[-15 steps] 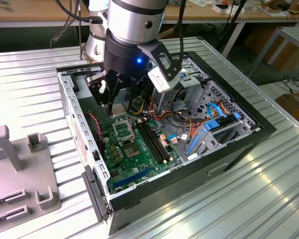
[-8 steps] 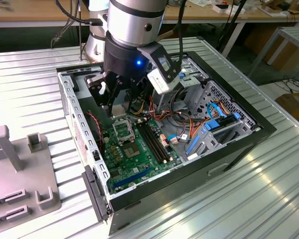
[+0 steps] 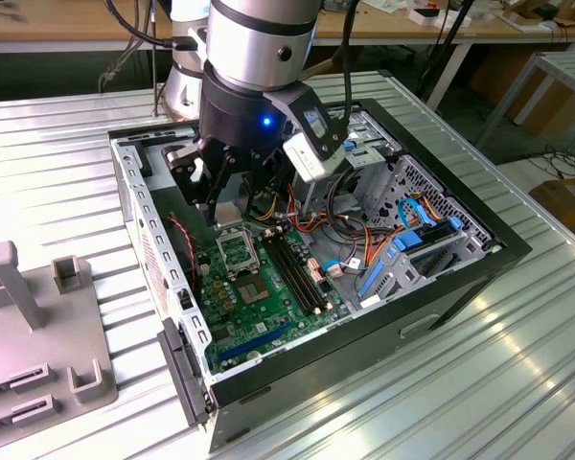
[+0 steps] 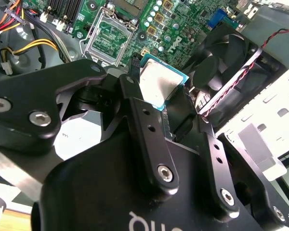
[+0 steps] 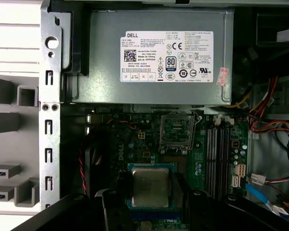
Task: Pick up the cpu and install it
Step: 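Place the cpu into insertion slot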
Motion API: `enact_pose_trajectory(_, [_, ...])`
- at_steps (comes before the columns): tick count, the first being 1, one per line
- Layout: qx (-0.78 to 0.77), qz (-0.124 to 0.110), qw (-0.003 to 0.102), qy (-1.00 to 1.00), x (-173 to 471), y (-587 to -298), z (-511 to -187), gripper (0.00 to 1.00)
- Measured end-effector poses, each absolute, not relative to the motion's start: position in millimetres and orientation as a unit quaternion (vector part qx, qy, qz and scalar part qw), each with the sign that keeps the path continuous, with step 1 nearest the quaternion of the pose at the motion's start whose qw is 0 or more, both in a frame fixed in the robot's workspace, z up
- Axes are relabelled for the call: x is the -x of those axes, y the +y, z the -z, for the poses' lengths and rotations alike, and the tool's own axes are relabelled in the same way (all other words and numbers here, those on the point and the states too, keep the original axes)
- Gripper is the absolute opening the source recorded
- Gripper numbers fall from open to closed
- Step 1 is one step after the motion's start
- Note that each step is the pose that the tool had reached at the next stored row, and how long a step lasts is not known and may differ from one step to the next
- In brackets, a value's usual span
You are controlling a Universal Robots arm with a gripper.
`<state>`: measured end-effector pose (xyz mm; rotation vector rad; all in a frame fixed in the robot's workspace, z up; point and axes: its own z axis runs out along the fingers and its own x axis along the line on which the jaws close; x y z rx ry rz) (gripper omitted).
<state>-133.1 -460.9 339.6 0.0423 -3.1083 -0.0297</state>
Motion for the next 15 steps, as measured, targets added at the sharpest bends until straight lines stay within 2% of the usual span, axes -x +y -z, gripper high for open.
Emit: enact_pose_trajectory(15, [-0.014,0.010,0.016,-1.000,133.1,-461.8,-332.5,0.47])
